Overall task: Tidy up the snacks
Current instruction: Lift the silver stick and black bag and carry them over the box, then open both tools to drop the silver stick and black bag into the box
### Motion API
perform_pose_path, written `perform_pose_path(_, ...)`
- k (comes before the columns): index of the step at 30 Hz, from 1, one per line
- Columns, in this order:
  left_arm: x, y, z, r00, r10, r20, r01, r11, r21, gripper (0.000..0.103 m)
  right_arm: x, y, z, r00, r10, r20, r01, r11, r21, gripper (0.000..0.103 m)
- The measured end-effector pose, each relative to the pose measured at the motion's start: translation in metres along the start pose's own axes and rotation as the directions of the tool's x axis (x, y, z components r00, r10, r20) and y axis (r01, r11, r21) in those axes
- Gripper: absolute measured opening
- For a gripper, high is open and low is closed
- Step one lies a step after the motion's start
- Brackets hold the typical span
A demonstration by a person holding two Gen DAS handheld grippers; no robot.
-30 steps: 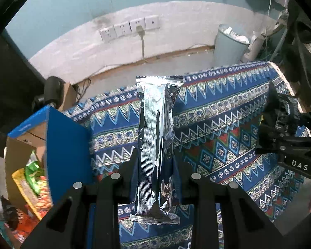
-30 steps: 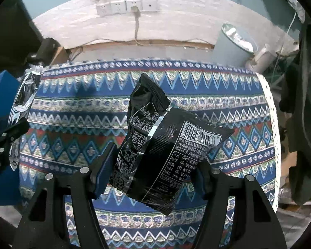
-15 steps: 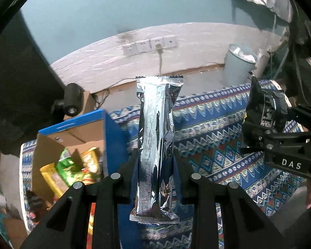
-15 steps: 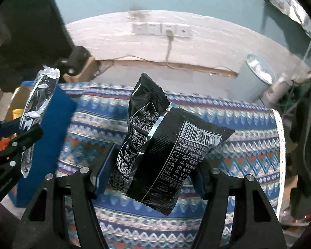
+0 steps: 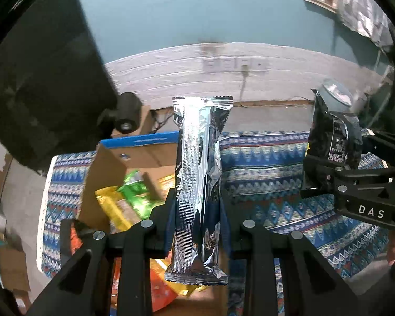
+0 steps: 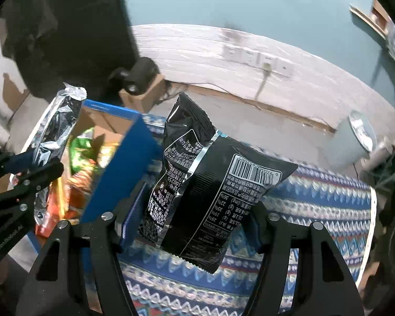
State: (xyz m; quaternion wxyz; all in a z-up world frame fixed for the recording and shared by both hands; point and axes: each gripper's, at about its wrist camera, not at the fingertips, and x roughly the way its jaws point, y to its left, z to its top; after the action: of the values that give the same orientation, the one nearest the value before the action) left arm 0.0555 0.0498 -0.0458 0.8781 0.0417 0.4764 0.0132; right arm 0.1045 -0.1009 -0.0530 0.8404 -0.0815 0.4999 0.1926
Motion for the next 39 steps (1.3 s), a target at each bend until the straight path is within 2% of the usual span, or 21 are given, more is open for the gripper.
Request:
perform_pose_path(8, 0.001, 0.046, -0.008, 0.999, 0.041, -0.012, -0.042, 0.995, -0.089, 0.029, 0.011, 0.062, 0.034, 0.997, 0.071, -0.014, -0.072, 0.989, -0.13, 0.065)
perform_pose_path(15, 0.008, 0.078, -0.013, 0.996, 0.082, -0.036, -0.086, 0.985, -0.149, 0.029, 0.029, 0.098, 0.055, 0.991, 0.121, -0.057, -0.131, 0.964, -0.232, 0.065)
perform_pose_path(21, 0.019, 0.097, -0.019, 0.993, 0.099, -0.065, -0.11, 0.976, -0.189, 0.03, 0.051, 0.12, 0.058, 0.985, 0.131, -0.114, -0.161, 0.932, -0.323, 0.066)
perform_pose_path(26, 0.025, 0.108, -0.023, 0.993, 0.081, -0.085, -0.098, 0.969, -0.227, 0.03, 0.058, 0.131, 0.058, 0.985, 0.124, -0.121, -0.161, 0.911, -0.381, 0.066)
perform_pose_path(28, 0.025, 0.11, -0.024, 0.992, 0.088, -0.087, -0.106, 0.966, -0.237, 0.035, 0.057, 0.13, 0.06, 0.986, 0.126, -0.111, -0.16, 0.909, -0.385, 0.068)
perform_pose_path(30, 0.024, 0.111, -0.024, 0.99, 0.106, -0.089, -0.125, 0.963, -0.237, 0.055, 0.053, 0.127, 0.062, 0.987, 0.131, -0.097, -0.158, 0.914, -0.373, 0.073)
perform_pose_path(31, 0.023, 0.111, -0.023, 0.99, 0.114, -0.083, -0.13, 0.963, -0.234, 0.059, 0.051, 0.126, 0.063, 0.986, 0.134, -0.094, -0.16, 0.916, -0.369, 0.073)
perform_pose_path(34, 0.017, 0.108, -0.021, 0.988, 0.137, -0.069, -0.149, 0.963, -0.222, 0.062, 0.044, 0.122, 0.066, 0.986, 0.145, -0.082, -0.165, 0.913, -0.372, 0.073)
perform_pose_path(36, 0.014, 0.105, -0.02, 0.988, 0.137, -0.066, -0.148, 0.965, -0.215, 0.068, 0.038, 0.118, 0.068, 0.989, 0.135, -0.063, -0.149, 0.917, -0.371, 0.073)
perform_pose_path(39, 0.008, 0.101, -0.019, 0.989, 0.136, -0.056, -0.145, 0.967, -0.21, 0.071, 0.028, 0.11, 0.069, 0.989, 0.136, -0.051, -0.145, 0.926, -0.347, 0.073)
